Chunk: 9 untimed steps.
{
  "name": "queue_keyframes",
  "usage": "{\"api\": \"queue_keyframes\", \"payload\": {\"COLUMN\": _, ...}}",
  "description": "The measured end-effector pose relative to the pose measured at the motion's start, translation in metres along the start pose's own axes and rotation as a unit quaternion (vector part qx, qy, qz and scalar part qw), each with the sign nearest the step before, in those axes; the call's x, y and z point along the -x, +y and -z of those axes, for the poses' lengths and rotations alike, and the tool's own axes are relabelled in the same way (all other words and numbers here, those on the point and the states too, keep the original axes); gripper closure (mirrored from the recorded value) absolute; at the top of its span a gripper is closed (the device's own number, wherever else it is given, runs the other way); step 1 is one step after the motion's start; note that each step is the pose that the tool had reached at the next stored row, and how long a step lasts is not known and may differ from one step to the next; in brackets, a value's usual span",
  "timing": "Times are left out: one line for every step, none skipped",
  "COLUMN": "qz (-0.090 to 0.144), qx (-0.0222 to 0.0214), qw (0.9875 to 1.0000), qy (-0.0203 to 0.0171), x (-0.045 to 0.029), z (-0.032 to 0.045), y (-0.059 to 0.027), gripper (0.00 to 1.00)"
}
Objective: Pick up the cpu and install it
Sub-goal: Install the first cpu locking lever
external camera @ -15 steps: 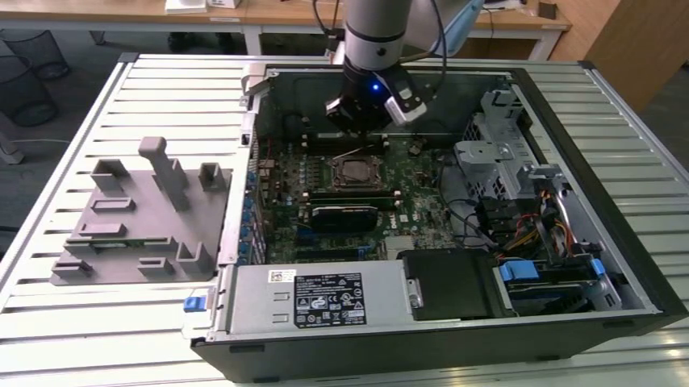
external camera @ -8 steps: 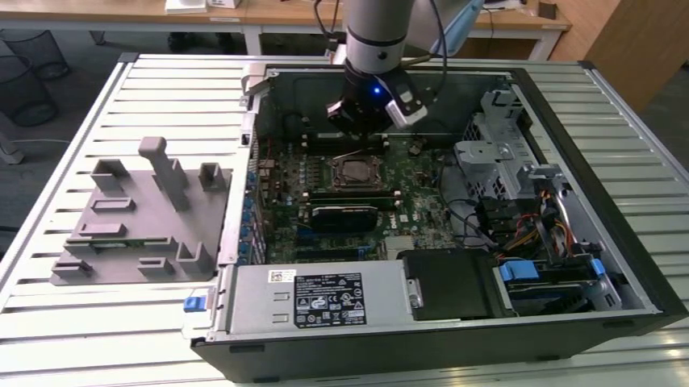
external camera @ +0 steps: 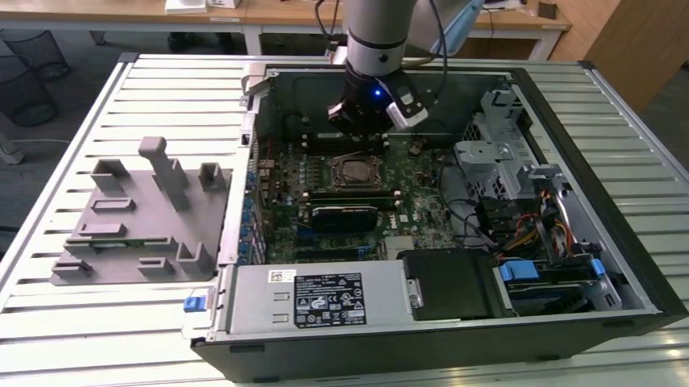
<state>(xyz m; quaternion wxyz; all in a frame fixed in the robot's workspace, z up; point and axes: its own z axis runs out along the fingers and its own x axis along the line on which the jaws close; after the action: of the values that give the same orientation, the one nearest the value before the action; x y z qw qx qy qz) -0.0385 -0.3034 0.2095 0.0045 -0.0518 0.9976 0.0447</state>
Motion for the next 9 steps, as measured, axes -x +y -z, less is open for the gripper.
{"api": "queue_keyframes", "payload": {"qz": 0.000, "qx": -0.0001, "qw": 1.0000, "qy": 0.0000, "x": 0.0001, "z": -0.0003, "y": -0.0002, "gripper": 0.89}}
{"api": "queue_keyframes", "payload": {"qz": 0.000, "qx": -0.0005, "qw": 1.0000, "qy": 0.0000, "x": 0.0002, "z": -0.0006, "y": -0.0004, "gripper": 0.89}}
{"api": "queue_keyframes", "payload": {"qz": 0.000, "qx": -0.0010, "qw": 1.0000, "qy": 0.0001, "x": 0.0004, "z": -0.0010, "y": -0.0006, "gripper": 0.89}}
{"api": "queue_keyframes", "payload": {"qz": 0.000, "qx": -0.0015, "qw": 1.0000, "qy": 0.0002, "x": 0.0005, "z": -0.0013, "y": -0.0009, "gripper": 0.89}}
{"api": "queue_keyframes", "payload": {"qz": 0.000, "qx": -0.0021, "qw": 1.0000, "qy": 0.0002, "x": 0.0007, "z": -0.0018, "y": -0.0012, "gripper": 0.89}}
{"api": "queue_keyframes", "payload": {"qz": 0.000, "qx": -0.0026, "qw": 1.0000, "qy": 0.0003, "x": 0.0008, "z": -0.0022, "y": -0.0015, "gripper": 0.89}}
{"api": "queue_keyframes", "payload": {"qz": 0.000, "qx": -0.0031, "qw": 1.0000, "qy": 0.0003, "x": 0.0010, "z": -0.0027, "y": -0.0018, "gripper": 0.89}}
{"api": "queue_keyframes", "payload": {"qz": 0.000, "qx": -0.0038, "qw": 1.0000, "qy": 0.0004, "x": 0.0012, "z": -0.0032, "y": -0.0021, "gripper": 0.89}}
{"api": "queue_keyframes", "payload": {"qz": 0.000, "qx": -0.0045, "qw": 1.0000, "qy": 0.0005, "x": 0.0013, "z": -0.0038, "y": -0.0023, "gripper": 0.89}}
